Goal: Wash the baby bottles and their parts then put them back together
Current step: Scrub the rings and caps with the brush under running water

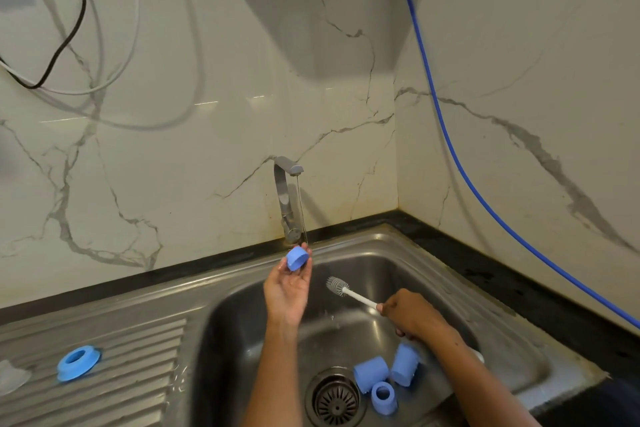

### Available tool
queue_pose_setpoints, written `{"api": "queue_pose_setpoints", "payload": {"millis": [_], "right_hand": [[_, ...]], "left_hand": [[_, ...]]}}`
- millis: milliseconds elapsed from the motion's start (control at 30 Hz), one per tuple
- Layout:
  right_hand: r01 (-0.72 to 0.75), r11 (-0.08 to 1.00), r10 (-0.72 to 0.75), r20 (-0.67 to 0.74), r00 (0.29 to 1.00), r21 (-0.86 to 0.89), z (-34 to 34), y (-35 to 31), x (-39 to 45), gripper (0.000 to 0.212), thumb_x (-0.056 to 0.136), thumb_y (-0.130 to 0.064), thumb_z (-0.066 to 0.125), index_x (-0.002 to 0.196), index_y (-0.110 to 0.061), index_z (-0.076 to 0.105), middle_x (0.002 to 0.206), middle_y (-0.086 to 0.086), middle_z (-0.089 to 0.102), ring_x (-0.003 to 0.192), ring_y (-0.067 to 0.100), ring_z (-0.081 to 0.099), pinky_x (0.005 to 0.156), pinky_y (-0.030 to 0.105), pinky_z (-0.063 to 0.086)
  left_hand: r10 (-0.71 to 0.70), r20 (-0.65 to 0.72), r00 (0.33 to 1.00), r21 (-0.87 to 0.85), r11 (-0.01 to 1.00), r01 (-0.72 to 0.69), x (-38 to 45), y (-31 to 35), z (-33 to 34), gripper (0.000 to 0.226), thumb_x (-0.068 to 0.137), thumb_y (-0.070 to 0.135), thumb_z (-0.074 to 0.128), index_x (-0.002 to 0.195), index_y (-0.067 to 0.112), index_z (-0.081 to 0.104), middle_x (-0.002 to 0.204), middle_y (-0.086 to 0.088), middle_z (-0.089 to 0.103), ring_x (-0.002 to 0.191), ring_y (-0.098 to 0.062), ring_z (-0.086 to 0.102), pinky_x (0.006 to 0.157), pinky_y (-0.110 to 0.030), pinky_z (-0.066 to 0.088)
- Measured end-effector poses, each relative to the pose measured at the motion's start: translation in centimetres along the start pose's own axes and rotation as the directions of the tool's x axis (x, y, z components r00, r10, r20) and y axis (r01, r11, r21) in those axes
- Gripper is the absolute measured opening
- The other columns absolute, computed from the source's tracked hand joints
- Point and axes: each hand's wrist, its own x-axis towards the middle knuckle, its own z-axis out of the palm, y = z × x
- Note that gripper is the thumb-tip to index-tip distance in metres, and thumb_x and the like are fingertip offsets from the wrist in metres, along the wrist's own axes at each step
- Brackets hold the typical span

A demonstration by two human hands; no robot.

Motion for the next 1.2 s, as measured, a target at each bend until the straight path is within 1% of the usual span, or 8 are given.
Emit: {"api": "queue_pose_setpoints", "payload": {"millis": [133, 333, 633, 767, 867, 933, 1067, 1200], "right_hand": [[0.0, 1.0, 0.0, -0.003, 1.0, -0.002, 0.0, 0.0, 0.0, 0.034, 0.097, -0.041, 0.049, 0.078, -0.016, 0.06, 0.063, 0.001, 0.056, 0.055, 0.015, 0.048, 0.064, 0.029, 0.042], [0.009, 1.0, -0.009, -0.005, 1.0, 0.006, 0.1, 0.2, 0.3, 0.034, 0.097, -0.041, 0.049, 0.075, -0.017, 0.058, 0.062, 0.0, 0.055, 0.052, 0.013, 0.046, 0.062, 0.028, 0.042], [0.047, 0.998, -0.046, 0.019, 0.999, -0.033, 0.1, -0.7, -0.1, 0.033, 0.097, -0.04, 0.05, 0.076, -0.015, 0.054, 0.068, 0.003, 0.056, 0.061, 0.018, 0.05, 0.066, 0.03, 0.042], [0.082, 0.994, -0.078, 0.055, 0.995, -0.066, 0.2, -1.1, -0.8, 0.033, 0.096, -0.038, 0.051, 0.072, -0.017, 0.051, 0.069, 0.003, 0.056, 0.059, 0.017, 0.051, 0.068, 0.03, 0.044], [0.133, 0.99, -0.129, 0.101, 0.986, -0.036, -0.3, -1.8, -1.6, 0.036, 0.096, -0.035, 0.052, 0.065, -0.018, 0.048, 0.068, 0.005, 0.055, 0.06, 0.017, 0.051, 0.069, 0.03, 0.043], [0.148, 0.988, -0.142, 0.138, 0.98, -0.037, -0.8, -1.9, -2.3, 0.038, 0.096, -0.034, 0.053, 0.064, -0.016, 0.047, 0.068, 0.008, 0.054, 0.06, 0.02, 0.05, 0.068, 0.03, 0.042], [0.179, 0.982, -0.165, 0.189, 0.968, -0.062, -1.1, -1.7, -3.2, 0.031, 0.096, -0.034, 0.054, 0.076, -0.01, 0.056, 0.063, 0.006, 0.054, 0.054, 0.016, 0.047, 0.059, 0.026, 0.041], [0.225, 0.972, -0.208, 0.203, 0.957, -0.068, -0.3, -1.6, -3.0, 0.035, 0.097, -0.034, 0.053, 0.067, -0.015, 0.052, 0.059, 0.004, 0.052, 0.05, 0.013, 0.044, 0.052, 0.023, 0.038]], "left_hand": [[-0.04, -0.082, 0.996, 0.103, 0.993, 0.049, 0.7, -1.4, 0.9, 0.022, 0.1, 0.007, 0.041, 0.113, -0.007, 0.052, 0.104, -0.026, 0.059, 0.097, -0.035, 0.059, 0.106, -0.041, 0.04], [0.261, -0.063, 0.963, 0.676, 0.721, -0.151, 1.3, -2.5, 0.0, 0.053, 0.073, -0.021, 0.065, 0.123, -0.006, 0.057, 0.097, -0.012, 0.066, 0.086, -0.017, 0.063, 0.07, -0.017, 0.056], [0.216, 0.015, 0.976, 0.778, 0.611, -0.147, 0.8, -1.2, 0.1, 0.063, 0.065, -0.03, 0.061, 0.121, 0.0, 0.06, 0.11, -0.013, 0.064, 0.096, -0.021, 0.062, 0.065, -0.016, 0.056], [0.236, -0.048, 0.971, 0.768, 0.629, -0.115, -0.3, -1.2, 1.0, 0.051, 0.072, -0.019, 0.067, 0.12, -0.003, 0.06, 0.108, -0.017, 0.065, 0.101, -0.025, 0.061, 0.085, -0.025, 0.053], [0.15, -0.112, 0.982, 0.78, 0.626, -0.007, -1.5, -0.3, 2.4, 0.034, 0.08, -0.001, 0.07, 0.113, -0.005, 0.062, 0.103, -0.016, 0.064, 0.089, -0.021, 0.063, 0.076, -0.023, 0.056], [0.122, -0.143, 0.982, 0.864, 0.5, 0.064, -2.8, 0.3, 2.8, 0.031, 0.081, 0.009, 0.073, 0.107, -0.003, 0.064, 0.101, -0.014, 0.064, 0.089, -0.021, 0.061, 0.078, -0.028, 0.053], [0.208, -0.084, 0.975, 0.996, 0.033, 0.079, -6.8, 2.0, 1.6, 0.021, 0.071, 0.016, 0.083, 0.086, 0.004, 0.073, 0.081, -0.007, 0.068, 0.077, -0.014, 0.062, 0.072, -0.024, 0.047], [0.206, -0.081, 0.975, 0.991, -0.084, 0.1, -9.9, 4.4, 0.2, 0.032, 0.068, 0.021, 0.086, 0.092, 0.003, 0.075, 0.087, -0.009, 0.072, 0.085, -0.016, 0.065, 0.073, -0.022, 0.048]]}}
